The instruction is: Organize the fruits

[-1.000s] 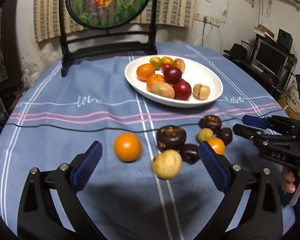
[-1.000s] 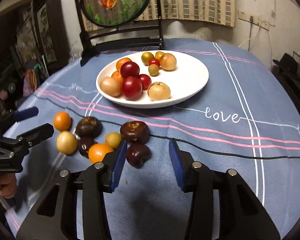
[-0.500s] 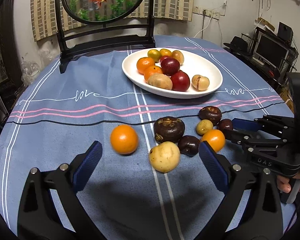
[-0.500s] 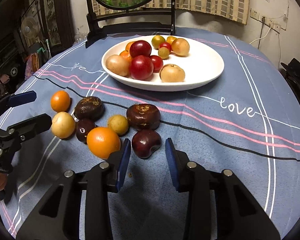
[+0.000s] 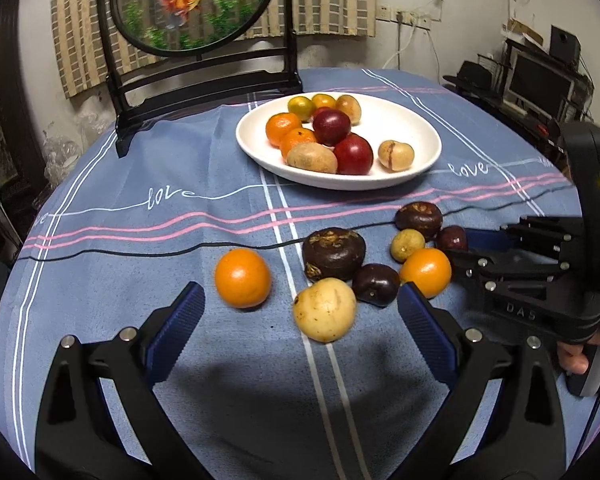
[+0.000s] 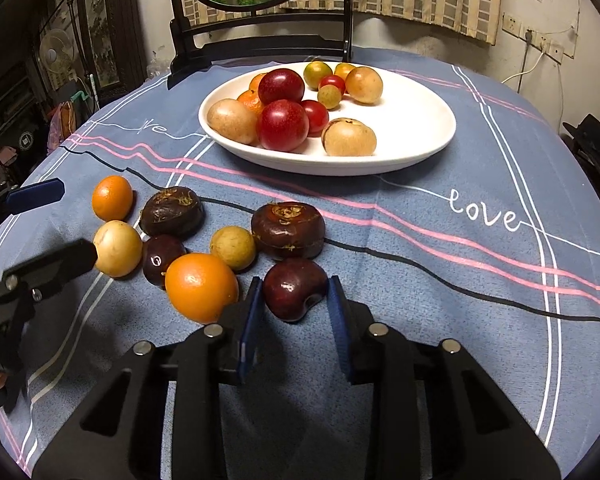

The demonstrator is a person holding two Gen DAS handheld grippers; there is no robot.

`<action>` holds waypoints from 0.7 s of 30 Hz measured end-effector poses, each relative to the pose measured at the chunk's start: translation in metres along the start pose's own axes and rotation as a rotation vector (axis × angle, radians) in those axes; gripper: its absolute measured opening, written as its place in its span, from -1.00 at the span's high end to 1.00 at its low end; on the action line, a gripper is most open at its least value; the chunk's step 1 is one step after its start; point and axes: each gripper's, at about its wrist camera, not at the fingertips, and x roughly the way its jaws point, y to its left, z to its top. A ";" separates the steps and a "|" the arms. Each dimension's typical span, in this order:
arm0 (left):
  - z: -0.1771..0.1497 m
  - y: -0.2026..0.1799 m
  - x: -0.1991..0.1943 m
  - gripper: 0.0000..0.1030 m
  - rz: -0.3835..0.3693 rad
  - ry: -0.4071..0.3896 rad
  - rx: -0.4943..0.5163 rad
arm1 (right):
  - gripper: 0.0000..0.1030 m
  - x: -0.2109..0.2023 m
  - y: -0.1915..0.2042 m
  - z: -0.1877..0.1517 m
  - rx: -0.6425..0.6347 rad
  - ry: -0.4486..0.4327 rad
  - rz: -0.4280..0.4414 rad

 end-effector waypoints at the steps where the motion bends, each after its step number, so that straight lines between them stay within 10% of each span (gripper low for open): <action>1: 0.000 -0.001 0.000 -0.92 0.000 -0.001 0.008 | 0.38 -0.001 0.000 0.000 0.002 -0.006 -0.004; 21: -0.009 -0.009 0.021 -0.07 -0.002 0.046 0.087 | 0.38 -0.022 -0.011 0.004 0.065 -0.059 0.011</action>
